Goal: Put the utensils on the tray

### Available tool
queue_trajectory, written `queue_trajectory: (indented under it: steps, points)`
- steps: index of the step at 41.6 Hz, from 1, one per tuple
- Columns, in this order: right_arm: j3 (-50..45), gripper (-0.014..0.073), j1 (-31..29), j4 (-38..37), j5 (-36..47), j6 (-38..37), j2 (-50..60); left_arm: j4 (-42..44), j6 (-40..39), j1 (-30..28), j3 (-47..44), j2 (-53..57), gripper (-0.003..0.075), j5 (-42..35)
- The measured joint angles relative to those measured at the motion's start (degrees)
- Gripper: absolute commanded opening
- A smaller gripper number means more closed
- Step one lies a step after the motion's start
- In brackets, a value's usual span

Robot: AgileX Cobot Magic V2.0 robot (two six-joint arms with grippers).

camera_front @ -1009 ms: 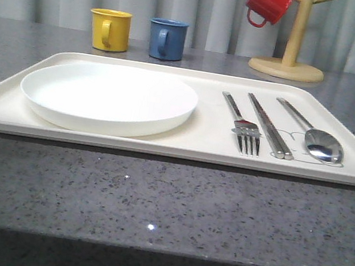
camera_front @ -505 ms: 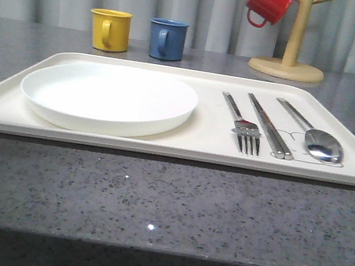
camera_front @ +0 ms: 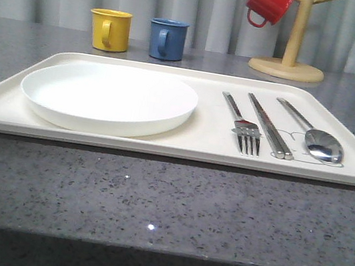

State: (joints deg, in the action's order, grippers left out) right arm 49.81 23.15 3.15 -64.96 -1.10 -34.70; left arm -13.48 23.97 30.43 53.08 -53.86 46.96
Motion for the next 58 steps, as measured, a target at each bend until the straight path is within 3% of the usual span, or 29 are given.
queue_trajectory:
  steps: [41,48,58]
  points:
    - [0.0,-0.0069,0.0,0.0,1.0,0.0,0.0,0.7,0.0,0.8,-0.4,1.3,-0.0018,-0.7]
    - [0.0,-0.0069,0.0,0.0,1.0,0.0,0.0,1.7,0.0,-5.9,-5.0,10.1,-0.0018,-9.3]
    - [0.0,-0.0069,0.0,-0.1,1.0,0.0,0.0,1.9,0.0,-19.1,-20.7,28.3,-0.0018,-23.3]
